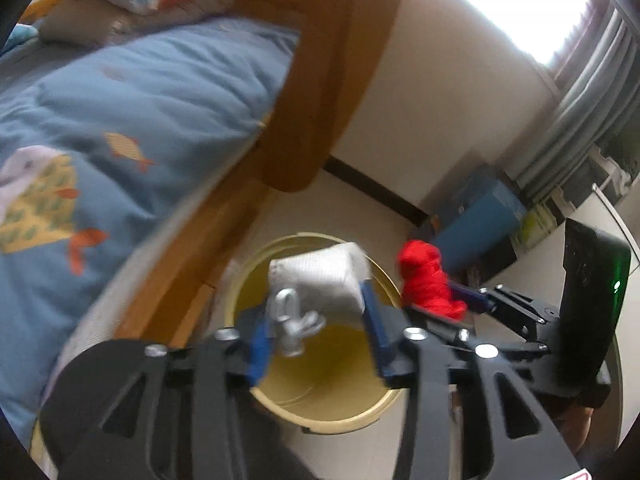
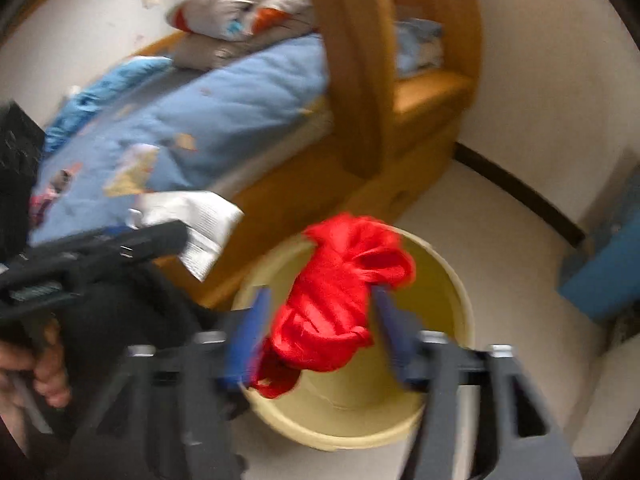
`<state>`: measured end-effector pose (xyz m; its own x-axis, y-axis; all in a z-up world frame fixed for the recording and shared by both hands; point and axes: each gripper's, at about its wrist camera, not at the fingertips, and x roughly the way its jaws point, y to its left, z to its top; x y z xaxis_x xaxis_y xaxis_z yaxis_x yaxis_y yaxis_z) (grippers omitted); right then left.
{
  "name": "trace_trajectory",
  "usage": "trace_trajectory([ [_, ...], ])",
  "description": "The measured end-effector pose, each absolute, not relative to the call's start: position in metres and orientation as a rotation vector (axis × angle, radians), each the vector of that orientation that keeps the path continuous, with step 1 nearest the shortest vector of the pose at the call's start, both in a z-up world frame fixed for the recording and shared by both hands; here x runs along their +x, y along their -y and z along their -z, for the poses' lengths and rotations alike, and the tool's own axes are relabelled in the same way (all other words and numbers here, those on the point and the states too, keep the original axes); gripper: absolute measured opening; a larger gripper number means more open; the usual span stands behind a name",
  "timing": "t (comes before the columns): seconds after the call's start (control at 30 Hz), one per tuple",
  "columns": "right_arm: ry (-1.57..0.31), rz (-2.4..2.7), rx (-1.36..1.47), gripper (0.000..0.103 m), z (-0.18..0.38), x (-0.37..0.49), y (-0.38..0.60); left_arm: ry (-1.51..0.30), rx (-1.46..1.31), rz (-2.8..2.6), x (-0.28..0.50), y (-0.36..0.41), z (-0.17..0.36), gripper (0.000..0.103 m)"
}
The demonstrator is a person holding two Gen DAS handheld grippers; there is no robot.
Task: Collect trash
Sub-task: 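Carry both items to the yellow bucket and open both tools to drop them, then move both open tools back over the bed toward the milk carton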
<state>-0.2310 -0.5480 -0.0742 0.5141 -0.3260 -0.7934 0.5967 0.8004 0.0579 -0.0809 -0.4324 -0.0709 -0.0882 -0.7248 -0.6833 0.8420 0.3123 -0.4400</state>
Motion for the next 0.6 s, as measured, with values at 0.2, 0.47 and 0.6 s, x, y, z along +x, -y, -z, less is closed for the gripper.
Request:
trace_trajectory([
  [0.2,-0.796,0.673,0.340,0.079,0.069,-0.252,0.564,-1.005,0.153,1.320,-0.088,0.440,0.071,0.091],
  [0.47,-0.749,0.617,0.343,0.079,0.055,-0.237,0.552,-0.975,0.134,1.311,-0.083,0.422,0.063,0.091],
  [0.6,-0.719,0.563,0.335,0.079,0.048,-0.220,0.540,-0.923,0.126,1.229,-0.072,0.401,0.053,0.091],
])
